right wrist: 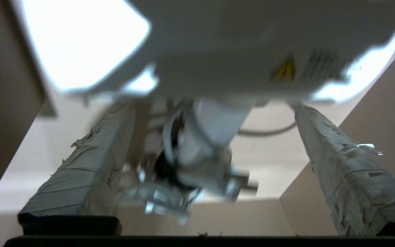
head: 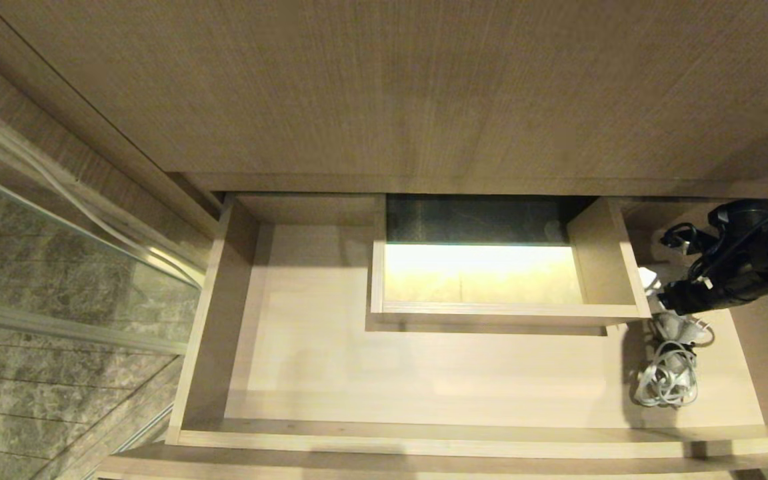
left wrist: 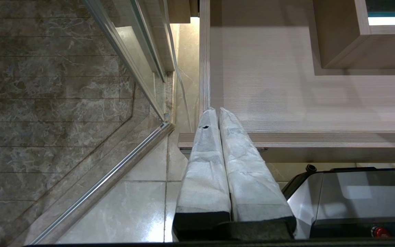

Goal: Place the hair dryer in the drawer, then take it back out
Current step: Take the hairdryer out

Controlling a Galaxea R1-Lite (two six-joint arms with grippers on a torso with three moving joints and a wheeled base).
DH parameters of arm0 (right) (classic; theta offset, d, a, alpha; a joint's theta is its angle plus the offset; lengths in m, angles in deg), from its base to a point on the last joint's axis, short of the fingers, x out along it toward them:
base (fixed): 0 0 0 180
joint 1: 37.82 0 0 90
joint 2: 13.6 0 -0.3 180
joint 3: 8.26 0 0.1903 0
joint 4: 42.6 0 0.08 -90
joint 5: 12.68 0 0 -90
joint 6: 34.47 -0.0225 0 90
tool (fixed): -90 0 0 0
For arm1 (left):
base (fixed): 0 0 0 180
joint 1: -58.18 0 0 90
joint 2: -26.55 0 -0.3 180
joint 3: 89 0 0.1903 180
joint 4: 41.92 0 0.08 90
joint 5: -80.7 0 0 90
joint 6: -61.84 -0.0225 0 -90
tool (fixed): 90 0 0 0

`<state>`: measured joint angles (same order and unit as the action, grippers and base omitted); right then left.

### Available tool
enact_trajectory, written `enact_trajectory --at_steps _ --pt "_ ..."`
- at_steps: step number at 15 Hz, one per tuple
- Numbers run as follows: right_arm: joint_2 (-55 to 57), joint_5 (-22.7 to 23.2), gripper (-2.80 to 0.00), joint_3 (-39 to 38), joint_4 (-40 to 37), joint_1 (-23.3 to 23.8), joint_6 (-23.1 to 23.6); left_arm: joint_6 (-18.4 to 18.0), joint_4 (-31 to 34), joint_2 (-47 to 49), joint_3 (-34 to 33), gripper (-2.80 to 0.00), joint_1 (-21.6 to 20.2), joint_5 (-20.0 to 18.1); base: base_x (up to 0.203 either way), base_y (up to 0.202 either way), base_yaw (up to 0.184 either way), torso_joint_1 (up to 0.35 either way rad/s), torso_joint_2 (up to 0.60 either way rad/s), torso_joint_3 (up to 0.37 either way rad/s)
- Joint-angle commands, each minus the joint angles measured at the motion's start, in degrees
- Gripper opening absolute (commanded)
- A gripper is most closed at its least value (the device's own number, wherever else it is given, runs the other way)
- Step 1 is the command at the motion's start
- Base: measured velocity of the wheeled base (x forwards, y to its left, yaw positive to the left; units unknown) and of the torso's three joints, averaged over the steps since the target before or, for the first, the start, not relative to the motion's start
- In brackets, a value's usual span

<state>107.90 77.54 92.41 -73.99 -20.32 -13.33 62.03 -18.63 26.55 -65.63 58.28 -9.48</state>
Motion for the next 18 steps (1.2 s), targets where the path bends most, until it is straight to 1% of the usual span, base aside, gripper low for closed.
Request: enact_trajectory --at_steps 1,6,15,17,18 --pt "2.45 0.24 0.0 1.32 0.25 0.0 -0.09 0.08 -0.01 0.0 0.0 -2.8 -0.01 0.01 0.0 0.0 0.0 0.0 0.0 0.0" --pt "4.18 1.85 0.0 2.98 1.08 0.39 -0.22 0.02 -0.01 0.0 -0.05 -2.8 0.02 0.01 0.0 0.0 0.0 0.0 0.0 0.0" --pt "6.02 3.39 0.0 3.03 3.0 1.49 -0.31 0.0 -0.01 0.0 -0.08 -2.8 -0.01 0.01 0.0 0.0 0.0 0.0 0.0 0.0" --pt "6.69 3.72 0.0 3.03 6.06 1.67 -0.46 0.07 -0.01 0.0 0.0 -2.8 -0.01 0.01 0.0 0.0 0.0 0.0 0.0 0.0" --pt "6.73 4.07 -2.8 3.03 6.44 1.67 -0.06 -0.01 -0.01 0.0 0.0 -2.8 -0.01 0.01 0.0 0.0 0.0 0.0 0.0 0.0"
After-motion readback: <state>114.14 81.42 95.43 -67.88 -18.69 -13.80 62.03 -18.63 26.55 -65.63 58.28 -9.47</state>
